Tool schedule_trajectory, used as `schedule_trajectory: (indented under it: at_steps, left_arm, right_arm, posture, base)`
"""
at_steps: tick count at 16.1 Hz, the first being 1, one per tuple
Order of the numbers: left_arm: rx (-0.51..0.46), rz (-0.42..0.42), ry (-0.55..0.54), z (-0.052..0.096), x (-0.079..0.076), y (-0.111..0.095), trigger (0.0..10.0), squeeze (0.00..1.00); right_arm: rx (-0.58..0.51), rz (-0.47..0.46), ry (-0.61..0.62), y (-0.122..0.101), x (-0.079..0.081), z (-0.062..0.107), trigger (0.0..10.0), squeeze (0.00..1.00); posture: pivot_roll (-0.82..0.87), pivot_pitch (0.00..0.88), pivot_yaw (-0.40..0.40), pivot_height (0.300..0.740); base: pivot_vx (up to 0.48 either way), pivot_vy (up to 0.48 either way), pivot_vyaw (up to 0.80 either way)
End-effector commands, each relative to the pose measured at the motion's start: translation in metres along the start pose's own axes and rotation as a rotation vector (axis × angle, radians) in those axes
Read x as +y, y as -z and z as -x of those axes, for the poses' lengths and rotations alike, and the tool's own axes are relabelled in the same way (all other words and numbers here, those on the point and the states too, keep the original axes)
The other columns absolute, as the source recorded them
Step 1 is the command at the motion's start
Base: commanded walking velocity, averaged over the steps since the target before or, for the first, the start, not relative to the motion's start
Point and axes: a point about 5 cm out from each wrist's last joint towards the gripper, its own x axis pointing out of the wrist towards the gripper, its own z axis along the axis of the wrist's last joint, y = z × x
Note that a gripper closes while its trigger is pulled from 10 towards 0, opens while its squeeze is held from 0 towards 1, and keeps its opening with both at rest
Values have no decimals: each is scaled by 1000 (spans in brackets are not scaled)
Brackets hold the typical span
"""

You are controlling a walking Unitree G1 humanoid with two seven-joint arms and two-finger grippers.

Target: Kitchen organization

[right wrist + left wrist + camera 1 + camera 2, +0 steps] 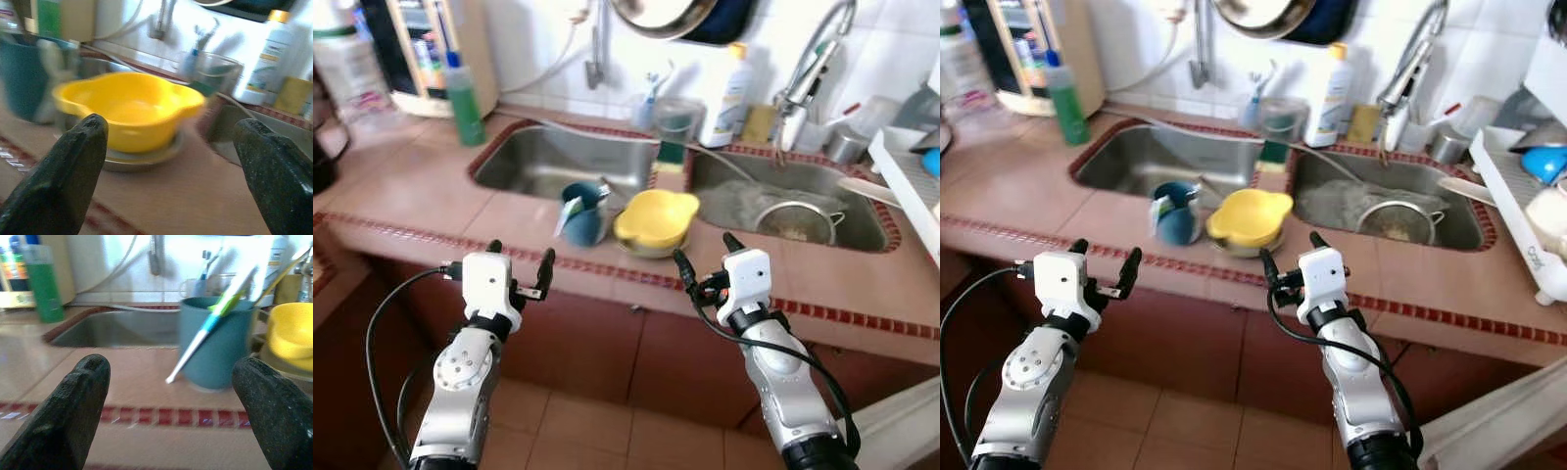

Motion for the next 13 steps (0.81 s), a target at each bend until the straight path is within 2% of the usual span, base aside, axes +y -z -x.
schedule_trajectory:
  at_steps: [1, 4, 8, 10, 13]
  left_arm:
    - [-35, 22, 27, -2, -10, -5, 10000, 0]
    - [-89, 42, 13, 2, -5, -13, 10000, 0]
    - [-86, -13, 56, 2, -5, -13, 10000, 0]
    - [-101, -44, 114, -4, -9, -17, 10000, 0]
    - [-119, -102, 229, -23, -22, -24, 10000, 0]
  right_arm:
    - [-10, 22, 18, -3, -9, 2, 10000, 0]
    - [-31, 26, 0, -5, -8, 2, 10000, 0]
    - [-39, 25, -14, -6, -5, 1, 10000, 0]
    - [-44, 28, -21, -7, -5, 0, 10000, 0]
    - [-57, 34, -54, -10, -3, -1, 10000, 0]
  posture:
    - [-102, 0, -37, 740]
    - [-99, 0, -38, 740]
    - [-98, 0, -39, 740]
    - [-97, 1, -44, 740]
    - [-109, 5, -41, 740]
  base:
    - [0, 0, 0]
    - [0, 0, 0]
    - [0, 0, 0]
    - [0, 0, 0]
    - [0, 0, 0]
